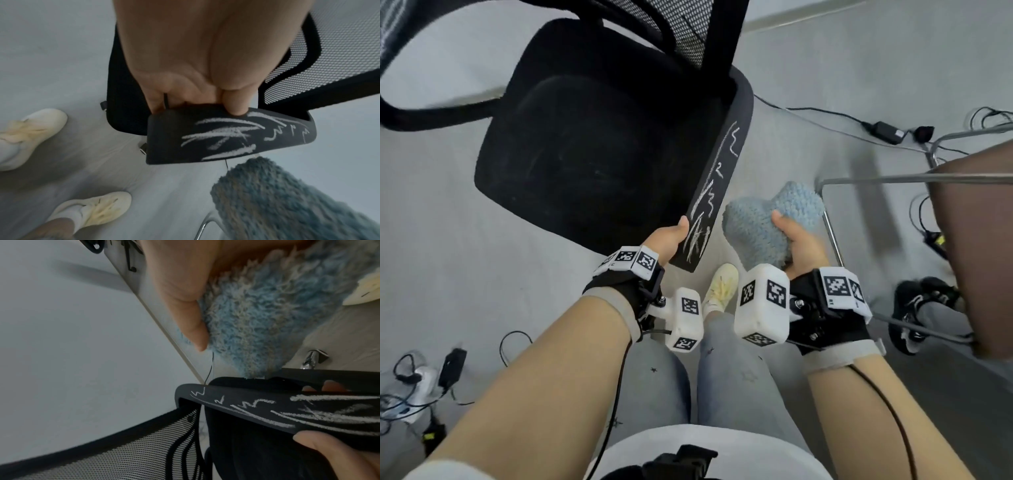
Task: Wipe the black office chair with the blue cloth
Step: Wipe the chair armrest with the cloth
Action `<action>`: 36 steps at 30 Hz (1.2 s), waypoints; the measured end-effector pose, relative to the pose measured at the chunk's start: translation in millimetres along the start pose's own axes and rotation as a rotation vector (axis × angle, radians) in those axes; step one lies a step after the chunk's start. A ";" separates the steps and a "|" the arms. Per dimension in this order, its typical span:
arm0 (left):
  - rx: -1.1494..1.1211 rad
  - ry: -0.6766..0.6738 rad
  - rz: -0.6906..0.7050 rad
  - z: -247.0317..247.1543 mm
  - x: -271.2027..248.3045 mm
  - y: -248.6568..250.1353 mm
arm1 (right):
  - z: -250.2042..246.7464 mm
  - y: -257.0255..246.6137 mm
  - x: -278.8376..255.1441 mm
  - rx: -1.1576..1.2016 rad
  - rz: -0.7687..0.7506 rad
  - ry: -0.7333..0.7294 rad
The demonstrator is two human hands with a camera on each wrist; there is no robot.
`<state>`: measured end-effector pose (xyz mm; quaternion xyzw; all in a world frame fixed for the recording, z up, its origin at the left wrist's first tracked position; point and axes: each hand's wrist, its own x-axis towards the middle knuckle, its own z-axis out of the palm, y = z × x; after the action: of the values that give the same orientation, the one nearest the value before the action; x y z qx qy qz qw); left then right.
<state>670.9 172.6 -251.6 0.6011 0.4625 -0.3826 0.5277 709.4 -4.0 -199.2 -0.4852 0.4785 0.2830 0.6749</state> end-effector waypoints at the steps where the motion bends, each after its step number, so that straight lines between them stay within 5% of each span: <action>1: 0.006 -0.007 0.017 -3.6 -4.4 -6.3 | 3.8 4.4 0.2 -0.024 -0.008 0.013; 5: -0.023 -0.021 0.075 -17.4 -16.1 -29.0 | 21.1 14.7 6.8 -0.105 -0.205 0.033; 8: -0.023 -0.001 0.124 -26.4 -15.3 -43.1 | 46.1 16.1 17.9 -0.394 -0.507 -0.007; 11: -0.065 -0.050 0.161 -34.5 -13.8 -55.8 | 64.5 28.4 44.4 -0.602 -0.648 -0.007; 18: -0.109 -0.129 0.199 -40.5 -6.7 -73.9 | 39.1 85.9 42.2 -0.726 -0.659 -0.170; 22: -0.153 -0.145 0.148 -42.0 -6.7 -75.8 | 49.0 57.0 59.3 -0.948 -0.753 -0.081; 27: -0.211 -0.145 0.149 -37.5 -4.7 -74.4 | 61.3 35.4 70.9 -0.828 -0.770 0.032; 32: -0.215 -0.110 0.174 -42.2 -6.2 -79.2 | 41.0 93.6 27.6 -1.048 -0.766 -0.142; 36: -0.236 -0.092 0.146 -49.0 -8.4 -84.5 | 54.9 61.1 36.3 -1.077 -0.748 -0.095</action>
<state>586.1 221.0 -260.0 0.5486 0.4347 -0.3134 0.6417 691.9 66.4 -252.2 -0.8758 0.0387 0.2502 0.4111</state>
